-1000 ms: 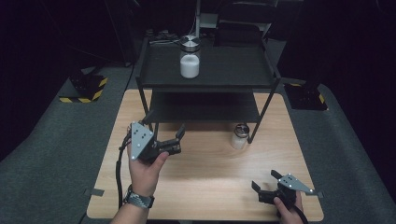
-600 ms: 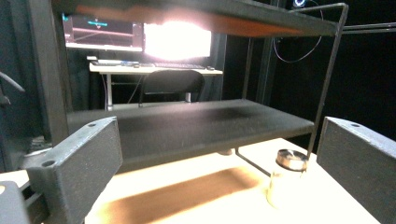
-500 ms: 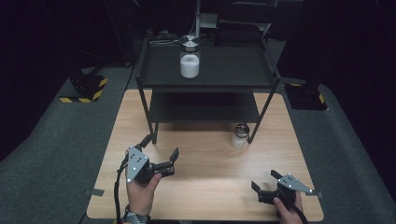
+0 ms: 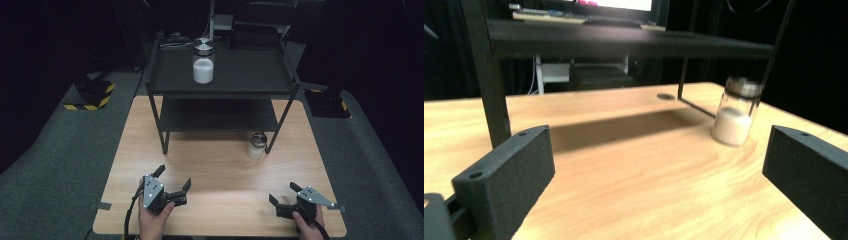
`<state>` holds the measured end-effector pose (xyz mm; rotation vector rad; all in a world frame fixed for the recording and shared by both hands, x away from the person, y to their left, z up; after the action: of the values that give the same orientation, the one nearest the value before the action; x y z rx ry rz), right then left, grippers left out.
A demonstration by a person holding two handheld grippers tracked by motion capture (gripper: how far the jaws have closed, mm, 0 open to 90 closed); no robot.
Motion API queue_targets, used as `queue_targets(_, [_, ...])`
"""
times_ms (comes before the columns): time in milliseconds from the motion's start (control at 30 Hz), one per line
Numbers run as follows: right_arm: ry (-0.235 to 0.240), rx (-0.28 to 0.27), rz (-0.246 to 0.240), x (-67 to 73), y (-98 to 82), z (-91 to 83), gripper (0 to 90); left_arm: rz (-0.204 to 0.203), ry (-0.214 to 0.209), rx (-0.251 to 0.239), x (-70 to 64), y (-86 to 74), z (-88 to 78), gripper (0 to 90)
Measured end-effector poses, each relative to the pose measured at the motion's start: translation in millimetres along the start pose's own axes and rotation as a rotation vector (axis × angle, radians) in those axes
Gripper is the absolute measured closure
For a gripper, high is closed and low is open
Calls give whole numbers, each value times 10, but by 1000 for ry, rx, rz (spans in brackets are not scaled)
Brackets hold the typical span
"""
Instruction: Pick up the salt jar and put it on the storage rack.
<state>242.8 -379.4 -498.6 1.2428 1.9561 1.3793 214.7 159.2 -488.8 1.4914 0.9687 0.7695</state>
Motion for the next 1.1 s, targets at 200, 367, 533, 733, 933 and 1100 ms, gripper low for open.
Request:
queue_targets(200, [-2, 1, -3, 7, 1, 1, 5, -8, 1, 50, 24, -108, -16, 6])
queue_targets(367, [-4, 2, -3, 9, 2, 3, 5, -24, -6, 83, 55, -183, -23, 6])
queue_targets(533, [-5, 3, -3, 13, 3, 3, 5, -30, 2, 131, 61, -219, -17, 6])
queue_targets(733, [-8, 5, -6, 19, 5, 2, 5, -13, 22, 214, 46, -185, 19, 6])
queue_targets(933, [-12, 6, -7, 32, 5, 3, 5, 29, 25, 270, 32, -170, 43, 7])
queue_targets(1100, [-17, 13, -15, 55, 10, 6, 6, 65, 15, 290, 14, -150, 61, 7])
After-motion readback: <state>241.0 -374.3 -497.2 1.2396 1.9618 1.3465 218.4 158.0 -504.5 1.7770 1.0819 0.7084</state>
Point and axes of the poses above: each handheld gripper's, and its own axes: z roughly forward along the jaws, y roughly out of its top, x roughly to its left, the point moved 5 cm from there along z, roughly forward along the jaws, and after that the axes turned 3 degrees about z, right-handed, at the moved point
